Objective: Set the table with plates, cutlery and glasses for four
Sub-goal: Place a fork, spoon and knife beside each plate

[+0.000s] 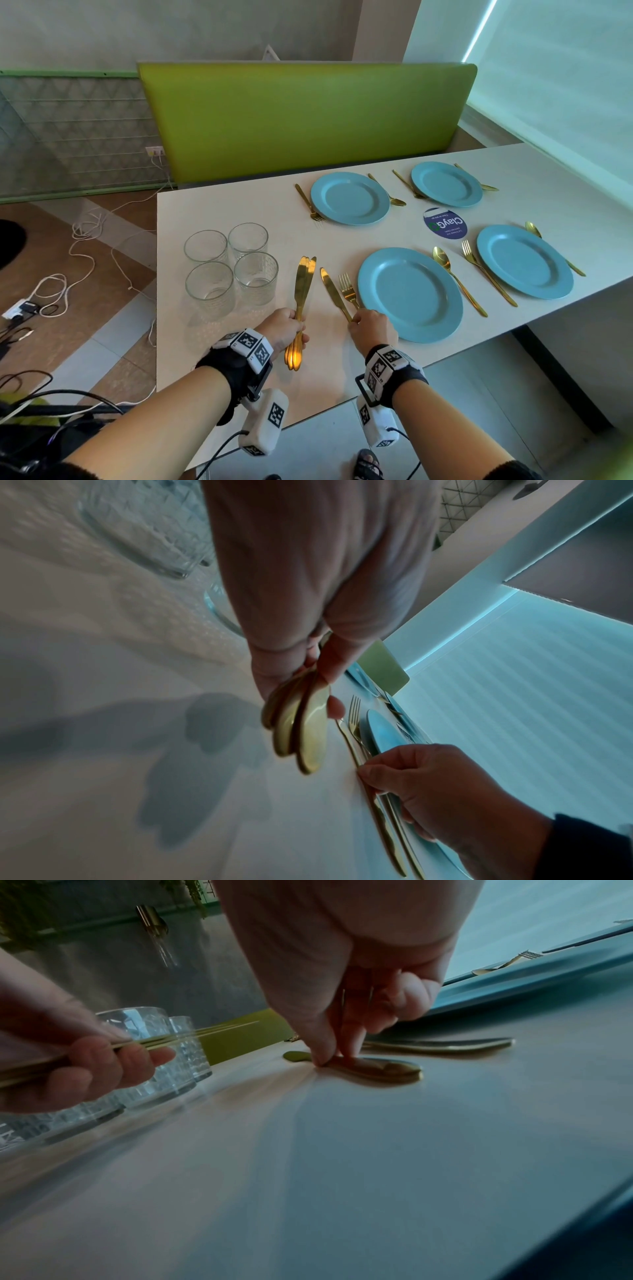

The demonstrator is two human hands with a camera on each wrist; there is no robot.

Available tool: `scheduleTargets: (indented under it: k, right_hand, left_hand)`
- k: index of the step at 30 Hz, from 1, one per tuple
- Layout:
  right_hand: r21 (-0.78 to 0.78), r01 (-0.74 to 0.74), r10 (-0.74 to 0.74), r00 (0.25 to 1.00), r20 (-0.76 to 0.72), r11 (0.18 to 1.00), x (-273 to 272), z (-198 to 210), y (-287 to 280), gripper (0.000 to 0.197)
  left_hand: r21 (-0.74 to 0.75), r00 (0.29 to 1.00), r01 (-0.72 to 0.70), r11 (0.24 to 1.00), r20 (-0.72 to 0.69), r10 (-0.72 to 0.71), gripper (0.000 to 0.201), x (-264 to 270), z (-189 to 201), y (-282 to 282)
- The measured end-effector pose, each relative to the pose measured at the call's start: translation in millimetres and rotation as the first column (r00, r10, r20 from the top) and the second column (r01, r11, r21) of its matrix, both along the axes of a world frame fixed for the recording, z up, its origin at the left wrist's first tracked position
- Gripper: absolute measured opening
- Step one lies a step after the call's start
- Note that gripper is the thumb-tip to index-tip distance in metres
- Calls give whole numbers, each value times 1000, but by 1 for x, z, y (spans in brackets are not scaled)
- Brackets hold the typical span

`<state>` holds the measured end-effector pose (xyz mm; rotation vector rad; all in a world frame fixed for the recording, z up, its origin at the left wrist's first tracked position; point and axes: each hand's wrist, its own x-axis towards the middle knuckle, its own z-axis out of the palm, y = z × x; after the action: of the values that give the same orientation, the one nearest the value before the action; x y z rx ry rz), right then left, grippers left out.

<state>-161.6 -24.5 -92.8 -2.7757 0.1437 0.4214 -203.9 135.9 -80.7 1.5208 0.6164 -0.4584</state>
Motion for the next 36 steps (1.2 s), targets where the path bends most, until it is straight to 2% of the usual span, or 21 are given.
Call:
scheduleTargets:
  k: [24, 36]
  right_hand:
    - [9, 17, -17, 1000, 11, 1000, -1, 9, -8, 21]
    - [108, 191, -197, 979, 54, 976, 6, 31, -52, 16]
  left_hand:
    - [3, 1000, 23, 1000, -6, -23, 13, 8, -5, -1]
    - [-10, 999, 48, 999, 18, -48, 13, 18, 1, -12]
